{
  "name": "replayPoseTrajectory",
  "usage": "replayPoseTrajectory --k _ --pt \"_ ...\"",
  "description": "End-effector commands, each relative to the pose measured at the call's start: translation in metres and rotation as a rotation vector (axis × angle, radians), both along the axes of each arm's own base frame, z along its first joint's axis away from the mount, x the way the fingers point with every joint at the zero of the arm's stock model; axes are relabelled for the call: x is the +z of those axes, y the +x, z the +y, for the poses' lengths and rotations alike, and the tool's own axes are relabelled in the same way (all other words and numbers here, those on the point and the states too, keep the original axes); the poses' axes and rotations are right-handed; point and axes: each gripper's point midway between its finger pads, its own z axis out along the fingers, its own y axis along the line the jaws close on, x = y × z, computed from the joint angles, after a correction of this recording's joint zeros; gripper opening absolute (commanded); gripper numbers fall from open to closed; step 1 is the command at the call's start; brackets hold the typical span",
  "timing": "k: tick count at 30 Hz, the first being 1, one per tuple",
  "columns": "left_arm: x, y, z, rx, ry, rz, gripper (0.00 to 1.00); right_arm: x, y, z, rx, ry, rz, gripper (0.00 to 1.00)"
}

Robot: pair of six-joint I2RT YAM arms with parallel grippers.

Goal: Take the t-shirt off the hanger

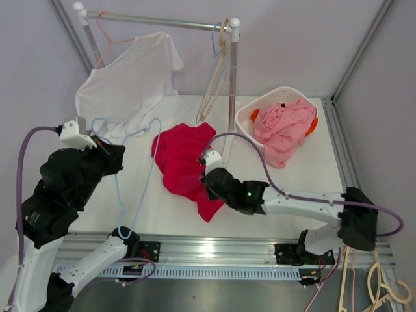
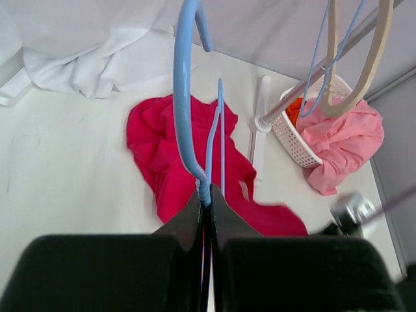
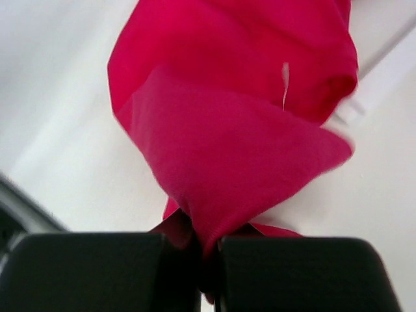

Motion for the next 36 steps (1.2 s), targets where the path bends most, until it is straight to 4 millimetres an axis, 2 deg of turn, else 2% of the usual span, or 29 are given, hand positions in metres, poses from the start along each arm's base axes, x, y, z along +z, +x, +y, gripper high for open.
replayPoseTrajectory --k 1,3,4,7,8,10,11,13,14,16,17,18,19,20,21,22,23,24,25,27,28,29,30,31,32,33,34,35,36 --pt "0.001 0.031 -0.027 -0.092 0.02 0.009 0.01 0.057 -0.043 -0.03 -0.019 0.086 -0.054 0.0" --pt "0.006 0.048 -0.038 -0.107 -0.004 -0.025 0.01 0.076 -0.046 -0.058 -0.118 0.108 -0.084 0.0" --pt "0.004 0.055 -0.041 -0.111 -0.001 -0.036 0.01 0.094 -0.046 -0.082 -0.148 0.131 -0.095 0.0" --pt "0.006 0.08 -0.057 -0.158 -0.046 -0.056 0.01 0.149 -0.025 -0.114 -0.205 0.203 -0.175 0.0" --pt "0.002 0.095 -0.06 -0.162 -0.059 -0.034 0.01 0.182 -0.006 -0.132 -0.278 0.249 -0.225 0.0" --pt "0.011 0.107 -0.079 -0.24 -0.128 -0.031 0.01 0.219 0.018 -0.148 -0.322 0.223 -0.329 0.0" --pt "0.021 0.122 -0.085 -0.258 -0.137 -0.038 0.01 0.249 0.04 -0.16 -0.389 0.23 -0.383 0.0" --pt "0.022 0.137 -0.09 -0.263 -0.128 -0.02 0.01 0.289 0.068 -0.171 -0.418 0.201 -0.501 0.0" --pt "0.039 0.151 -0.09 -0.245 -0.116 -0.05 0.01 0.329 0.097 -0.182 -0.442 0.203 -0.588 0.0" --pt "0.045 0.165 -0.09 -0.232 -0.088 -0.071 0.01 0.376 0.129 -0.198 -0.482 0.234 -0.672 0.0" --pt "0.061 0.171 -0.089 -0.224 -0.085 -0.114 0.01 0.432 0.154 -0.224 -0.551 0.283 -0.774 0.0" --pt "0.069 0.183 -0.09 -0.213 -0.08 -0.13 0.01 0.457 0.164 -0.232 -0.554 0.306 -0.836 0.0" --pt "0.085 0.19 -0.087 -0.195 -0.057 -0.175 0.01 0.507 0.166 -0.243 -0.569 0.403 -1.005 0.0" --pt "0.091 0.198 -0.088 -0.194 -0.049 -0.197 0.01 0.533 0.171 -0.254 -0.588 0.465 -1.101 0.0" --pt "0.097 0.208 -0.084 -0.163 -0.033 -0.222 0.01 0.553 0.195 -0.276 -0.651 0.543 -1.236 0.0" --pt "0.109 0.223 -0.08 -0.137 0.01 -0.263 0.01 0.577 0.19 -0.299 -0.71 0.631 -1.3 0.0" --pt "0.112 0.232 -0.077 -0.117 0.033 -0.28 0.01 0.584 0.199 -0.306 -0.699 0.753 -1.292 0.0" --pt "0.119 0.243 -0.074 -0.095 0.059 -0.321 0.01 0.55 0.26 -0.318 -0.728 0.721 -1.225 0.0" --pt "0.123 0.256 -0.074 -0.084 0.066 -0.337 0.01 0.581 0.236 -0.319 -0.652 0.8 -1.296 0.0" --pt "0.135 0.269 -0.07 -0.078 0.067 -0.39 0.01 0.564 0.26 -0.31 -0.617 0.774 -1.263 0.0" --pt "0.137 0.274 -0.07 -0.082 0.071 -0.405 0.01 0.564 0.255 -0.307 -0.614 0.755 -1.254 0.0" --pt "0.136 0.284 -0.072 -0.089 0.08 -0.416 0.01 0.526 0.288 -0.302 -0.651 0.684 -1.162 0.0" --pt "0.144 0.289 -0.073 -0.092 0.09 -0.458 0.01 0.517 0.291 -0.302 -0.653 0.658 -1.162 0.0" --pt "0.143 0.294 -0.075 -0.099 0.097 -0.468 0.01 0.516 0.283 -0.305 -0.655 0.655 -1.155 0.0" --pt "0.15 0.303 -0.079 -0.11 0.105 -0.49 0.01 0.486 0.302 -0.296 -0.624 0.609 -1.082 0.0" --pt "0.148 0.31 -0.081 -0.109 0.114 -0.489 0.01 0.469 0.31 -0.292 -0.617 0.567 -1.01 0.0" --pt "0.137 0.318 -0.082 -0.116 0.126 -0.448 0.01 0.461 0.314 -0.289 -0.605 0.547 -0.975 0.0" --pt "0.152 0.327 -0.084 -0.119 0.122 -0.48 0.01 0.46 0.315 -0.285 -0.583 0.536 -0.96 0.0" --pt "0.146 0.334 -0.087 -0.128 0.128 -0.465 0.01 0.453 0.317 -0.277 -0.549 0.517 -0.922 0.0"
